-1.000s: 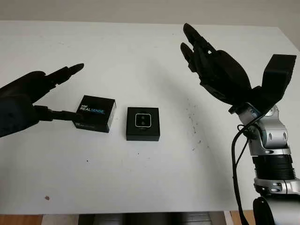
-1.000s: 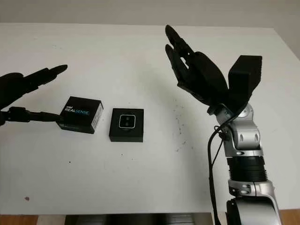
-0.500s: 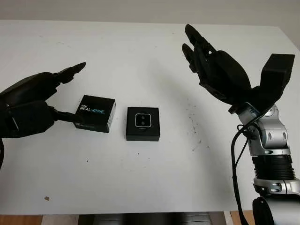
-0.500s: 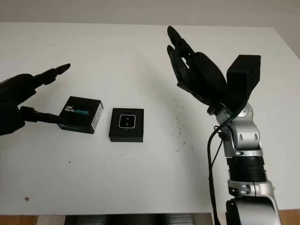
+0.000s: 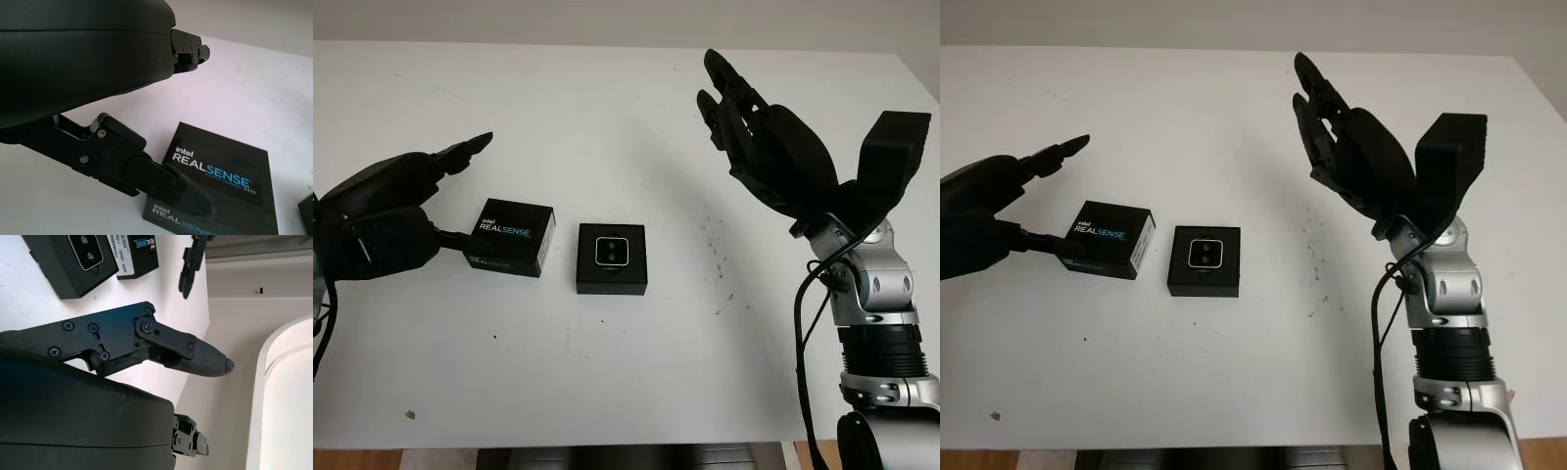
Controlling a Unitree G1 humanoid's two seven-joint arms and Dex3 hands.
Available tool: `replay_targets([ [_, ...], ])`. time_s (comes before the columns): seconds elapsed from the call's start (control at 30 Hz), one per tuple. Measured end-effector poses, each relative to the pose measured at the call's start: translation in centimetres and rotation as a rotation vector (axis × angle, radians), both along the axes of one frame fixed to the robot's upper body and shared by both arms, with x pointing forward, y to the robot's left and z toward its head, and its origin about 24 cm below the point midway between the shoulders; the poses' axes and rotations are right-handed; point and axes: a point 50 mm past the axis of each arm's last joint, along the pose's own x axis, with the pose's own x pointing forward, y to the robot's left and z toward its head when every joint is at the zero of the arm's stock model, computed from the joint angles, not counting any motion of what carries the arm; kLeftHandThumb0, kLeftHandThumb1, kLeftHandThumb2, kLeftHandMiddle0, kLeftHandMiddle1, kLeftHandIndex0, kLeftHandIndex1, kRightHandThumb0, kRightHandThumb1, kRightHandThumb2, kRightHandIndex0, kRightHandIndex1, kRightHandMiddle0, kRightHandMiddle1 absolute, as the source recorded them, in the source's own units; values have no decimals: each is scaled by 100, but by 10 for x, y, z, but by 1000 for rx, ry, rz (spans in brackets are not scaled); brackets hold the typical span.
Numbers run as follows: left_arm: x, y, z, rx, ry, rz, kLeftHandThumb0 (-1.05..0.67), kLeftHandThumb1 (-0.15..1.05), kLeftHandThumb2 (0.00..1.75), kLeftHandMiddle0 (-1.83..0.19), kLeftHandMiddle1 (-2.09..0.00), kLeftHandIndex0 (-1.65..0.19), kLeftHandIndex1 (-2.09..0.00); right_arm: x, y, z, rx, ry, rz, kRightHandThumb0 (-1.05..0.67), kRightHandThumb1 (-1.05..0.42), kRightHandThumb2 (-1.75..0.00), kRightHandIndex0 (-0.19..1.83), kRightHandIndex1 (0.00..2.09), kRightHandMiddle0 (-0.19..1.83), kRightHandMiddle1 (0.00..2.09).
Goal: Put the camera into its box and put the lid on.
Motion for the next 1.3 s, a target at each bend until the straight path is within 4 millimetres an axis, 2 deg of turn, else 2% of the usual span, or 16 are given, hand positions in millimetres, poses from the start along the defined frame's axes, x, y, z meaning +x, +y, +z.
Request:
replay_targets([
  [0.5,-6,-13,8,85,100,-94,-74,90,6,5,-5,8,-4,0,4,-10,40,56,-12,-71,-105,-69,-19,0,-19,0],
  [0.8,-4,-18,4,236,-64,-106,-63,88,5,2,-5,4,-6,-5,5,-16,38,82,-15,-68,-105,-68,-19,0,-19,0],
  [1.3,4,-27,-4,386,-71,-126,-55,85,5,-2,-6,-1,-7,-7,11,-27,-2,115,0,-67,-105,-70,-19,3,-19,4],
])
